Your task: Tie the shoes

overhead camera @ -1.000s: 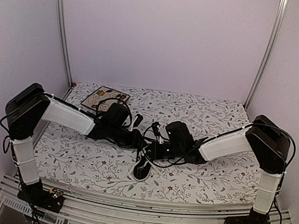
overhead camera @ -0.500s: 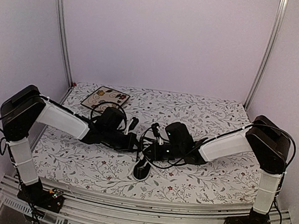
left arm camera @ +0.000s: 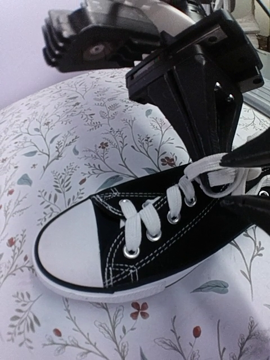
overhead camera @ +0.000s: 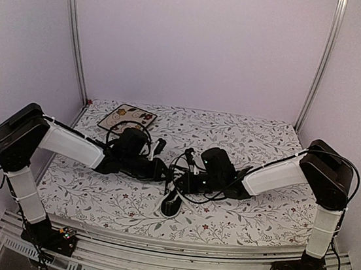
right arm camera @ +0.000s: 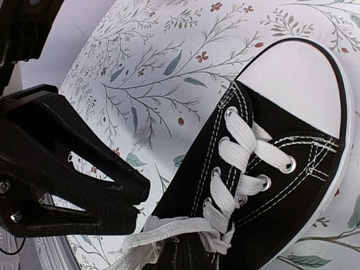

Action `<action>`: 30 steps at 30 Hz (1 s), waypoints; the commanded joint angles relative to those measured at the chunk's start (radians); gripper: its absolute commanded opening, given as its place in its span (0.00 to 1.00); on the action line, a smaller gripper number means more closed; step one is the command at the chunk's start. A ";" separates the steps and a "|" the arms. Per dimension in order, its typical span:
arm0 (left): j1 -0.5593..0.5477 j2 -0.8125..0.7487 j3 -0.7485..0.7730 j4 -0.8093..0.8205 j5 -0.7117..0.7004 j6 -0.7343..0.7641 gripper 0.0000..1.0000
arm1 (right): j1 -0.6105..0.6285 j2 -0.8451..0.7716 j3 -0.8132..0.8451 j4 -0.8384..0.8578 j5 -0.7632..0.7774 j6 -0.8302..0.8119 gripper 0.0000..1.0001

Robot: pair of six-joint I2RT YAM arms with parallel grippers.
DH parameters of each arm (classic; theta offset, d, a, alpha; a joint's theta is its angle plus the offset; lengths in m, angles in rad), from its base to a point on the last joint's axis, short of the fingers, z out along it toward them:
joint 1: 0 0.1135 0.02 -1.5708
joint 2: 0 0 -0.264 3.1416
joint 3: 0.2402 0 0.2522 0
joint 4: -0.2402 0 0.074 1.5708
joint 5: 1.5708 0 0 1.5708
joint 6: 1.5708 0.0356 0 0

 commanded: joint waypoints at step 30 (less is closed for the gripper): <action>-0.012 0.035 0.181 -0.294 0.005 0.200 0.53 | 0.004 -0.117 -0.088 -0.012 0.027 -0.009 0.36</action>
